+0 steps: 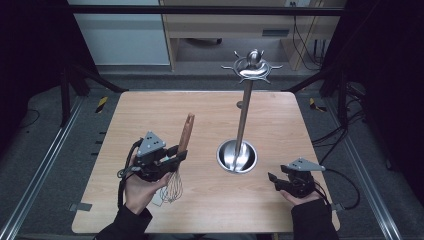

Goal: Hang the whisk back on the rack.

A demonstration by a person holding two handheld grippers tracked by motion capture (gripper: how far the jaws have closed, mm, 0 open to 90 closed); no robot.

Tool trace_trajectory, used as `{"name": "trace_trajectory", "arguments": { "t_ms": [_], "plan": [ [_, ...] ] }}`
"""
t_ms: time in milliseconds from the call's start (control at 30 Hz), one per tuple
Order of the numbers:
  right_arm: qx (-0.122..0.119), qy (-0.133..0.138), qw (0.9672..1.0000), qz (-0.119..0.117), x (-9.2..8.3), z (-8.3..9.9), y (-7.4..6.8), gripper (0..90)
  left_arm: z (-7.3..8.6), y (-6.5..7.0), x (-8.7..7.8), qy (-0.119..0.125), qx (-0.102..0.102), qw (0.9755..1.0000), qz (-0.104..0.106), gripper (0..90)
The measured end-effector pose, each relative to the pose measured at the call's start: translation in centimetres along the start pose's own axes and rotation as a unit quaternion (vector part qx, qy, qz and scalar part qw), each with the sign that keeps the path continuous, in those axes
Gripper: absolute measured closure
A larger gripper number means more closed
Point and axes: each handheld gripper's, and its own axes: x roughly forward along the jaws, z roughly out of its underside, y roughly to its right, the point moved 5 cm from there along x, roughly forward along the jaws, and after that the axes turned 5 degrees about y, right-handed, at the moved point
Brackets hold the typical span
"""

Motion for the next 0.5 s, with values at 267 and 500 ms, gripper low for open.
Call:
{"name": "trace_trajectory", "arguments": {
  "t_ms": [267, 500],
  "plan": [
    [-0.003, 0.003, 1.0000, 0.008, 0.0, 0.0, 0.1, 40.9, -2.1, 0.8, -0.4, 0.035, 0.005, 0.9993, 0.015, 69.0],
    [-0.002, 0.004, 0.9999, 0.010, 0.0, 0.0, 0.1, 40.0, -3.7, 1.5, -0.4, 0.058, 0.005, 0.9980, 0.025, 69.0]
  ]
}}
